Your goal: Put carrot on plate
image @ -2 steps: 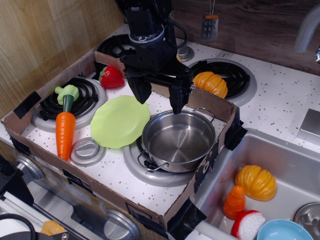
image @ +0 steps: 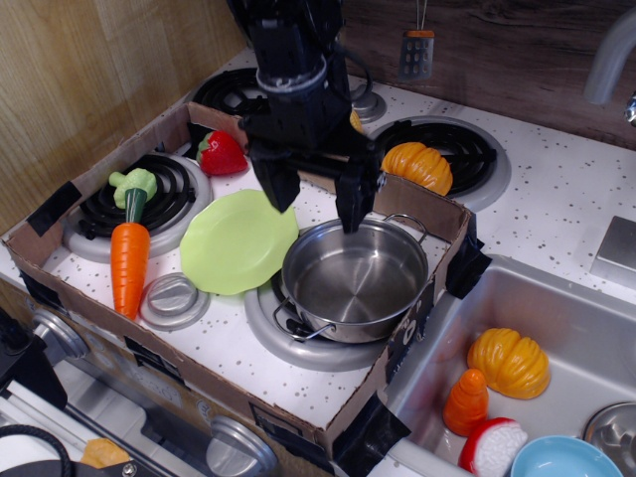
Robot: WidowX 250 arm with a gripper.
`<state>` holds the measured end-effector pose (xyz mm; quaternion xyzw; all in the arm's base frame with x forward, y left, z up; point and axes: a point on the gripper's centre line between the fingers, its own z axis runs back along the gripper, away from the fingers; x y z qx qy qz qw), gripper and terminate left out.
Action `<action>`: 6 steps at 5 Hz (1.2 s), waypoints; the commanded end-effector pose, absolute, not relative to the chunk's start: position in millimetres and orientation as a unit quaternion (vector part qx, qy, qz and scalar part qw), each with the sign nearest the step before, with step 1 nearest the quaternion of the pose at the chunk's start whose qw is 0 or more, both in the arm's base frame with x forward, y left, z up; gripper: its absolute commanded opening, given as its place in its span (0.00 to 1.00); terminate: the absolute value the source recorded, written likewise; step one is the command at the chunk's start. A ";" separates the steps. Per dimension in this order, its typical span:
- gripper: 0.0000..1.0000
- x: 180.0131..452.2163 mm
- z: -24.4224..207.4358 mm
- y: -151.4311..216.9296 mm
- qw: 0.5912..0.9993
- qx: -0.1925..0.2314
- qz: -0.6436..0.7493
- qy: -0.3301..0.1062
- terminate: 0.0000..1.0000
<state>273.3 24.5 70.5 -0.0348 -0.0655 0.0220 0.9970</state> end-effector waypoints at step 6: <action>1.00 199.5 84.7 143.3 0.976 0.045 0.143 -0.157 0.00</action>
